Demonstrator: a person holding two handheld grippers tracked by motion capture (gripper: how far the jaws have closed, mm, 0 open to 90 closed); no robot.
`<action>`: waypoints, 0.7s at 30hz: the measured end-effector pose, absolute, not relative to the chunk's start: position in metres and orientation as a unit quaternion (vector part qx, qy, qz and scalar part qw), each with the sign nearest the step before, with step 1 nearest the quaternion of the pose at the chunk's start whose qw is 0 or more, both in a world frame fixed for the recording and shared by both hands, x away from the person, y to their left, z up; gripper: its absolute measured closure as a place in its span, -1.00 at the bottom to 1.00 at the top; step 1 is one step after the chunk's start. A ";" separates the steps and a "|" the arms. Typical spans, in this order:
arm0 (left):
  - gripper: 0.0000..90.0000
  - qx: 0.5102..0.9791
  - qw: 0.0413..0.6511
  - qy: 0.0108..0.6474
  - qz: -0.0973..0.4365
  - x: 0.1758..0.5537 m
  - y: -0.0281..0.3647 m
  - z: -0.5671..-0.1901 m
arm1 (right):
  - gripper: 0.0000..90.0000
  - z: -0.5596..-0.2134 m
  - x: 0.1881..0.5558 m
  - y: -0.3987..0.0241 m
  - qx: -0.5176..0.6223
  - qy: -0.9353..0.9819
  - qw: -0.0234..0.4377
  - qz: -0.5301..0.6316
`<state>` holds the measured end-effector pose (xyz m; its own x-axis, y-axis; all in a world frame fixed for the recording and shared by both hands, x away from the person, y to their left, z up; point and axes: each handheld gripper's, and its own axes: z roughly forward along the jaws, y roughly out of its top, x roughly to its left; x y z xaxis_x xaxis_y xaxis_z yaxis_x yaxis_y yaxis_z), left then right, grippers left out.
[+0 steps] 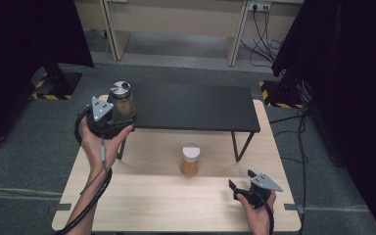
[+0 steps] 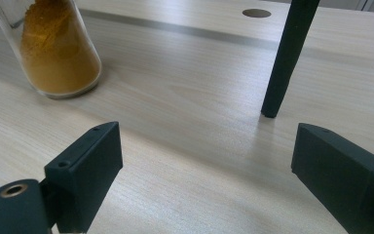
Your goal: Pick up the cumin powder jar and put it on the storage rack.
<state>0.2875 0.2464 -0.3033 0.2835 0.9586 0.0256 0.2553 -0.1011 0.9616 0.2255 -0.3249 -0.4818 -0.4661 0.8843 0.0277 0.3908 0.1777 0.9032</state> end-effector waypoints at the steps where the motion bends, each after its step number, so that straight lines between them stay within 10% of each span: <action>1: -0.83 0.642 0.477 0.472 0.371 0.286 0.246 -0.304 | -0.74 -0.482 0.226 -0.325 0.443 0.720 0.266 0.464; 21: -0.81 0.606 0.500 0.458 0.417 0.236 0.248 -0.341 | -0.75 -0.482 0.225 -0.325 0.441 0.721 0.268 0.463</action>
